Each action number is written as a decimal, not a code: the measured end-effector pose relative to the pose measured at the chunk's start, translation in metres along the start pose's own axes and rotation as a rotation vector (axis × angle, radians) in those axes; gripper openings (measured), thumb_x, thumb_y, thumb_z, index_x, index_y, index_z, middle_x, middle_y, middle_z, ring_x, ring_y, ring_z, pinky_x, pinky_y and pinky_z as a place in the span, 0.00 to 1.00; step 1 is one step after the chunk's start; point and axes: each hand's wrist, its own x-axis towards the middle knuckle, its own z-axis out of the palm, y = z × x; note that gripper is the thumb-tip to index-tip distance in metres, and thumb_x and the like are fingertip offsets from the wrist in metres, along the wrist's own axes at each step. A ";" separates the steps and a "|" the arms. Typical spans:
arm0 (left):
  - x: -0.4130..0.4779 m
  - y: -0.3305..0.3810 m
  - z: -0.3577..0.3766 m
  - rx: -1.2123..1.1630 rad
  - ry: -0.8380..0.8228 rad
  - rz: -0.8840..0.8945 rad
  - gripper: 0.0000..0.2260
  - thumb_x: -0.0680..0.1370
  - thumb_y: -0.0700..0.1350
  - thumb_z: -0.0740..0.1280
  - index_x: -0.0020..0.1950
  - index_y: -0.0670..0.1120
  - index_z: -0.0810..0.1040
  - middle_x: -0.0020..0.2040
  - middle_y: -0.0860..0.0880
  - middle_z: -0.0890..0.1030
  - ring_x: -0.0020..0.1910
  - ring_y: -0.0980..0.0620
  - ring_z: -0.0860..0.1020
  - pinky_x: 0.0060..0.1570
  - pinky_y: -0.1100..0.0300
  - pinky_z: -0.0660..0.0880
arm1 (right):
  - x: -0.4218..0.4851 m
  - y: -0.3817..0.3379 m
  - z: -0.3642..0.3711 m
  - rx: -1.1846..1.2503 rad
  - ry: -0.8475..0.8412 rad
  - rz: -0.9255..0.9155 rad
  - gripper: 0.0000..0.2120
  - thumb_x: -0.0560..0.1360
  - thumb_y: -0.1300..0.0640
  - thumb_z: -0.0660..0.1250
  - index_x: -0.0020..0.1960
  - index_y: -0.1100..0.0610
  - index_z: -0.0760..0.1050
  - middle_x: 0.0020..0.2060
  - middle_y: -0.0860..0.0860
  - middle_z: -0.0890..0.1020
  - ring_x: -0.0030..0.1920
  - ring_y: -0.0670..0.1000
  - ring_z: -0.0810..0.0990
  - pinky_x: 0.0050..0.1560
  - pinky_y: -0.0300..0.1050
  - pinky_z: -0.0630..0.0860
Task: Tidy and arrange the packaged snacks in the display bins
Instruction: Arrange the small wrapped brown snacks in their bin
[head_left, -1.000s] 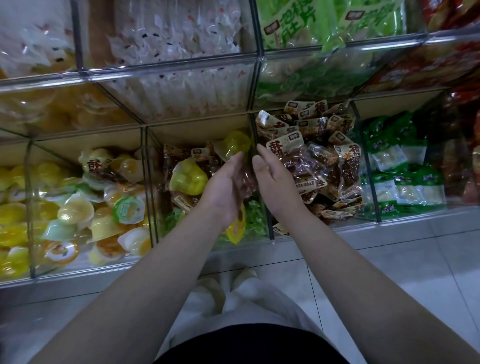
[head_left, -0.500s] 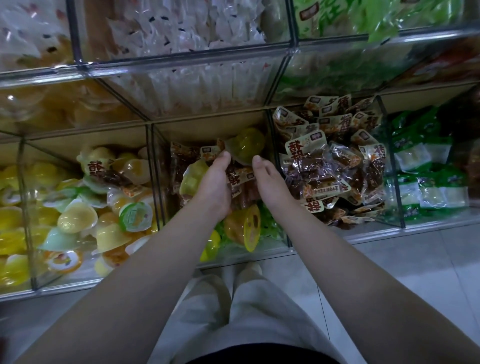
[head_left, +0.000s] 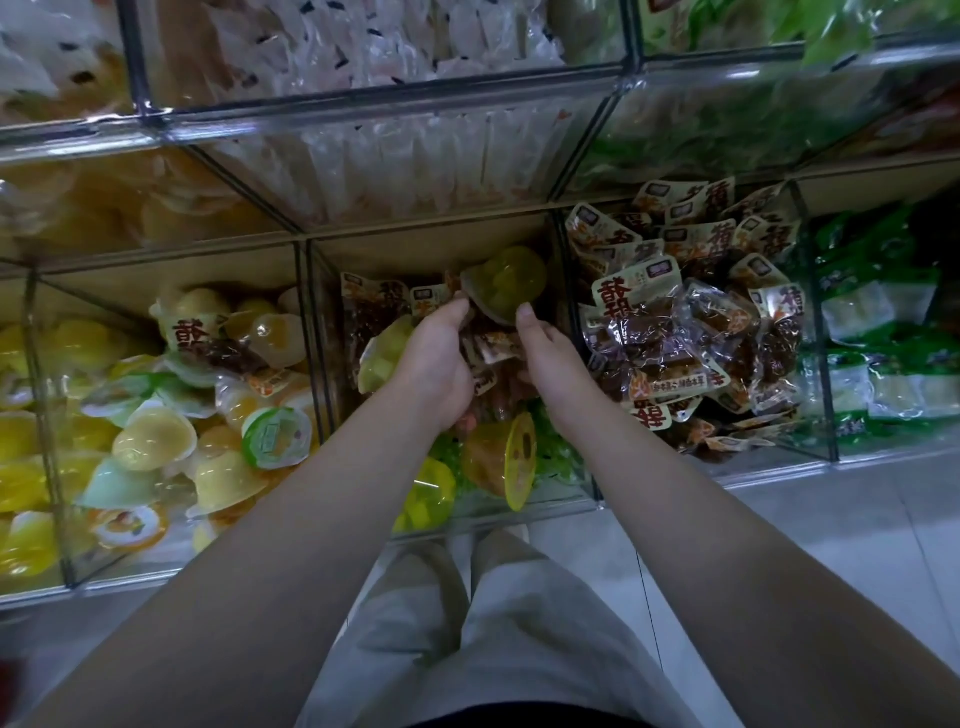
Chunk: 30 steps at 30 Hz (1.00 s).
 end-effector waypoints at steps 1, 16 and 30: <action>0.001 -0.001 -0.002 -0.007 0.012 0.002 0.19 0.85 0.47 0.53 0.69 0.38 0.73 0.55 0.42 0.82 0.47 0.50 0.81 0.36 0.60 0.78 | 0.000 0.001 0.000 0.027 0.007 0.004 0.38 0.72 0.29 0.55 0.72 0.53 0.67 0.67 0.53 0.74 0.66 0.55 0.73 0.69 0.59 0.68; -0.032 -0.010 -0.006 -0.058 -0.046 0.133 0.15 0.84 0.51 0.54 0.56 0.43 0.75 0.58 0.41 0.80 0.50 0.49 0.82 0.39 0.59 0.79 | -0.028 0.004 -0.007 0.197 -0.087 -0.027 0.24 0.80 0.39 0.55 0.59 0.57 0.77 0.50 0.55 0.83 0.51 0.52 0.83 0.56 0.50 0.79; -0.060 -0.042 0.016 0.021 -0.112 0.241 0.18 0.84 0.52 0.53 0.65 0.43 0.73 0.63 0.40 0.78 0.60 0.42 0.78 0.63 0.44 0.73 | -0.074 0.002 -0.054 0.363 0.119 -0.208 0.14 0.81 0.46 0.60 0.51 0.53 0.80 0.47 0.52 0.85 0.48 0.51 0.84 0.52 0.49 0.80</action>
